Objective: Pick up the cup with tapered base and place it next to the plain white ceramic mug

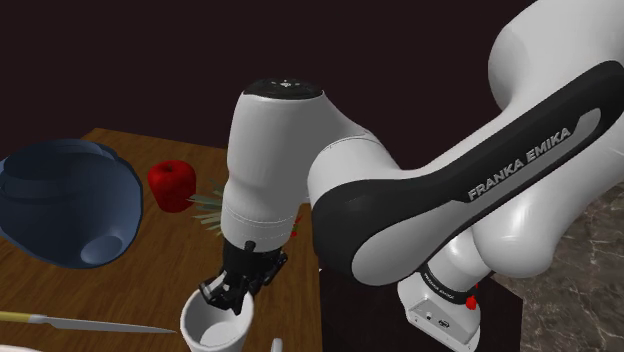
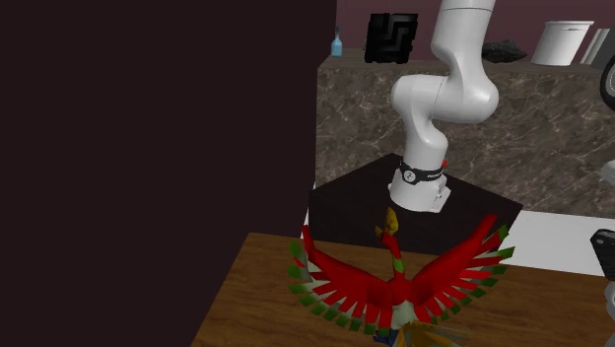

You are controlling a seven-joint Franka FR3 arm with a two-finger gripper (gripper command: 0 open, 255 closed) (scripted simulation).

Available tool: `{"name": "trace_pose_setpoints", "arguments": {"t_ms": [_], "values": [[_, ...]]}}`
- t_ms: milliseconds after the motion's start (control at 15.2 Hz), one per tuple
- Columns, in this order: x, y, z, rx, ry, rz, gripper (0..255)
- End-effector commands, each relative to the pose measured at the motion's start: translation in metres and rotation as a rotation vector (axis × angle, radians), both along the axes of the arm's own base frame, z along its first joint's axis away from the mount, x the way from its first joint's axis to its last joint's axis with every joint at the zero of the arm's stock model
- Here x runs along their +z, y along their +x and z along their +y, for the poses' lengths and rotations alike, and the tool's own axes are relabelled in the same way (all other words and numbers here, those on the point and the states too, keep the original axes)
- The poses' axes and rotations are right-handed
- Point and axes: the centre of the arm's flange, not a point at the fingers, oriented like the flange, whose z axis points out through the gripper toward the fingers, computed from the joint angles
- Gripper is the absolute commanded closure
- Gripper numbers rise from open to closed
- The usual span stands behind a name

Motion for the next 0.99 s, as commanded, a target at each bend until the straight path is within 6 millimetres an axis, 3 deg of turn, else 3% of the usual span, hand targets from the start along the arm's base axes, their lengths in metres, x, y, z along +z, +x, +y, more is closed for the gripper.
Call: {"name": "trace_pose_setpoints", "arguments": {"t_ms": [0, 462, 528, 858, 924], "values": [[-0.007, 0.001, 0.001, 0.0, 0.001, -0.001, 255], [-0.007, 0.001, 0.001, 0.0, 0.001, -0.001, 255], [-0.007, 0.001, 0.001, 0.0, 0.001, -0.001, 0], [-0.007, 0.001, 0.001, 0.0, 0.001, -0.001, 0], [0.006, 0.001, 0.0, 0.0, 0.001, -0.001, 0]]}}
